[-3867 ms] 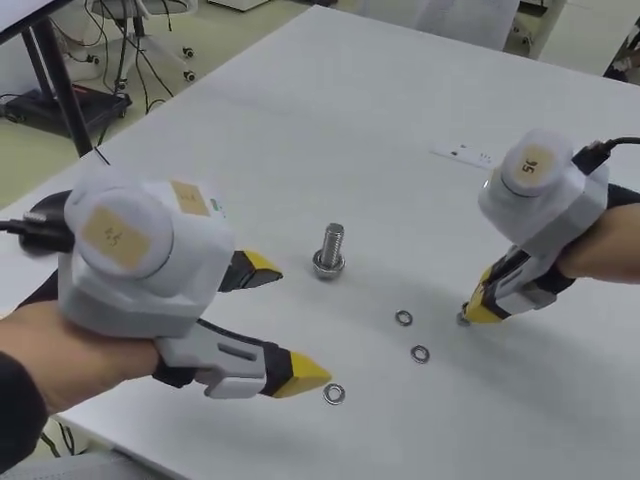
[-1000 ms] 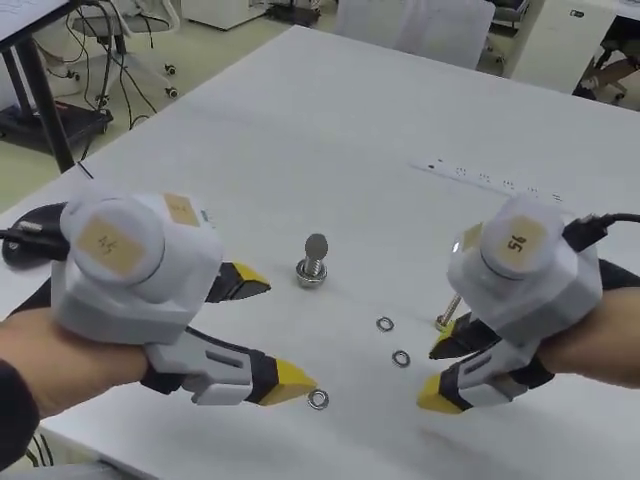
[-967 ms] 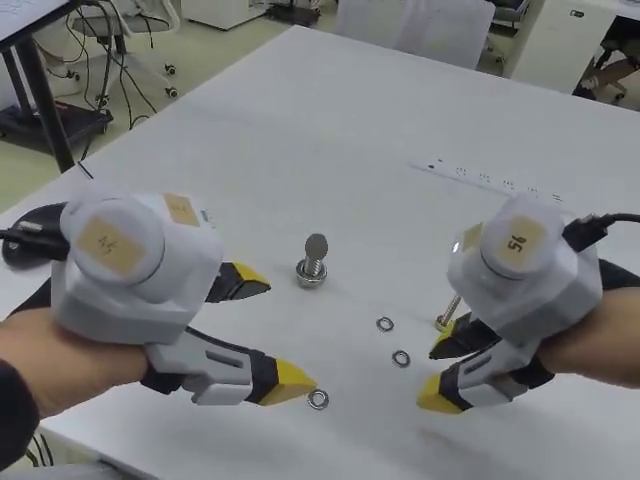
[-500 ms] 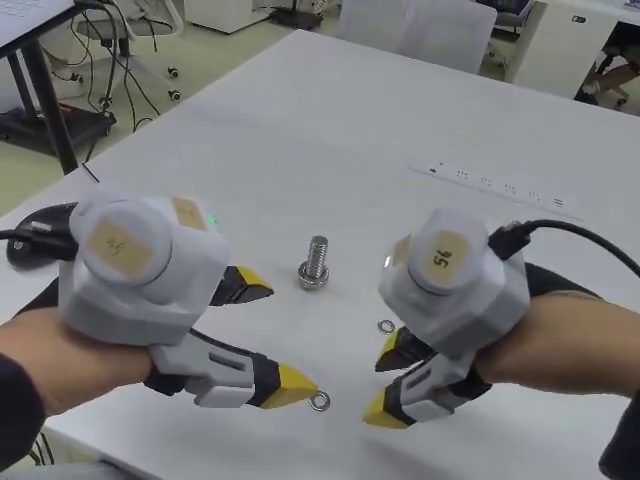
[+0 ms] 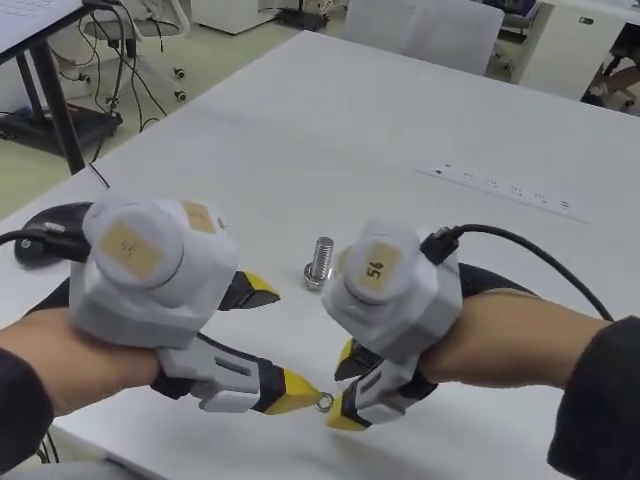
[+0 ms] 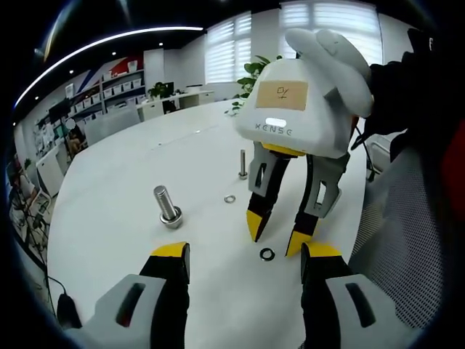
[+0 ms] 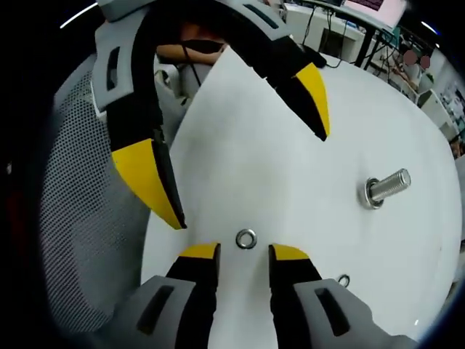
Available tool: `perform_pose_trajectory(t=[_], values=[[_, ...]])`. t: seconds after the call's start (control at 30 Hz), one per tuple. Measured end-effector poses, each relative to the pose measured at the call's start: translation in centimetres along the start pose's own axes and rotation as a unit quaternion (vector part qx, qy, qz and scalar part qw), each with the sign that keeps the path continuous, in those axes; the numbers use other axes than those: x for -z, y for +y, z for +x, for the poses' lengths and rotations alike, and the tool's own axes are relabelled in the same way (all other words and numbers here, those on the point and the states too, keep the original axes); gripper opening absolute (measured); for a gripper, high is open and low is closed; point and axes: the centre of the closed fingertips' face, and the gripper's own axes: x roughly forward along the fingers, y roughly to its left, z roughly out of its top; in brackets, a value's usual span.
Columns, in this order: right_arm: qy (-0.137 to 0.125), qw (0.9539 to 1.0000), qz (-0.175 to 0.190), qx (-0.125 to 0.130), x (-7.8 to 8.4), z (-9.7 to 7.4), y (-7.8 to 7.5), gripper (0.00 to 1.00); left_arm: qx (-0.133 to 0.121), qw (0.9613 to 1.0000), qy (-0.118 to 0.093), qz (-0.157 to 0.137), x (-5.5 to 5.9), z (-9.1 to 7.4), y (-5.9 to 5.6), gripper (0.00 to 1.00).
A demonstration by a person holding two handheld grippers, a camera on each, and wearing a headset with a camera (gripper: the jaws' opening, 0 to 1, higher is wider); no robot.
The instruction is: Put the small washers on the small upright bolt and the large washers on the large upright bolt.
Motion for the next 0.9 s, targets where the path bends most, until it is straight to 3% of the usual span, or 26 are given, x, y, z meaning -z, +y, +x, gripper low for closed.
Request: perform_pose_trajectory(t=[0.5,0.57,0.9], values=[[0.015,0.9996,-0.026,0.003,-0.14,0.78,0.07,0.23,0.001,1.0000,-0.001,0.000,-0.02,-0.16,-0.08,0.60],[0.024,0.9982,-0.053,0.016,-0.08,0.82,-0.15,0.21,0.001,1.0000,-0.001,0.000,-0.04,-0.16,-0.06,0.59],[0.030,0.9976,-0.061,0.011,-0.09,0.86,0.11,0.14,0.000,1.0000,-0.002,-0.002,-0.04,-0.16,-0.05,0.59]])
